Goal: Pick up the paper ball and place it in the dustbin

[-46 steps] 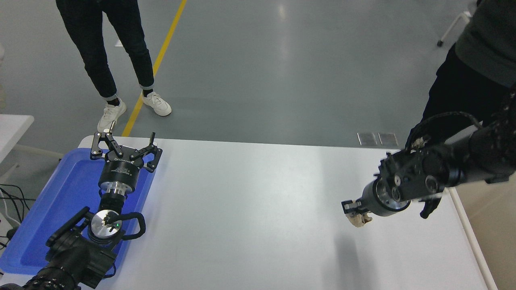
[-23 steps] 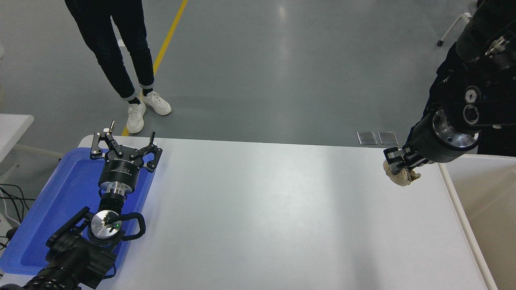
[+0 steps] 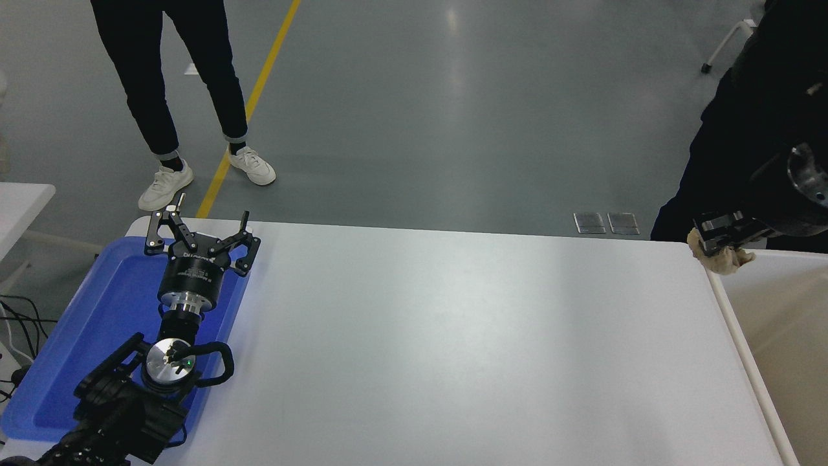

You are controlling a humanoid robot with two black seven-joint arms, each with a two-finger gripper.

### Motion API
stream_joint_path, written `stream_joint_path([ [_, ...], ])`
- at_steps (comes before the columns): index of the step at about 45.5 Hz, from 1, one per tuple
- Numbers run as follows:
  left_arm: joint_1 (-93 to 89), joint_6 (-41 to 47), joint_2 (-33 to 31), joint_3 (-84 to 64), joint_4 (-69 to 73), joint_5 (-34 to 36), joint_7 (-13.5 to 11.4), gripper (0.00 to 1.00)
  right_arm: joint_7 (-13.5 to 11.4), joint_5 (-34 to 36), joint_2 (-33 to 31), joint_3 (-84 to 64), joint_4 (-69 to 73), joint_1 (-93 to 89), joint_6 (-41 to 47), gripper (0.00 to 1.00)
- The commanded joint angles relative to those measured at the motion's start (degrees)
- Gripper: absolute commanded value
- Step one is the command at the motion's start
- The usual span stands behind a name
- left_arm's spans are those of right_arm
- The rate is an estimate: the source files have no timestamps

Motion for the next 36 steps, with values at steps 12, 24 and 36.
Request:
stream_joint_path([
  [12, 0.00, 0.02, -0.01, 0.00, 0.00, 0.01, 0.01, 1.00, 0.59, -9.27, -15.15, 20.88, -31.03, -35.25, -6.00, 0.00],
  [24, 0.00, 0.02, -0.01, 0.00, 0.00, 0.01, 0.01, 1.00, 3.84, -6.99, -13.48, 31.25, -45.54, -60.13, -20.77, 0.00],
  [36, 0.00, 0.02, -0.01, 0.00, 0.00, 0.01, 0.01, 1.00, 6.47, 4.17, -4.79, 39.53, -65.91, -80.70, -24.21, 0.00],
])
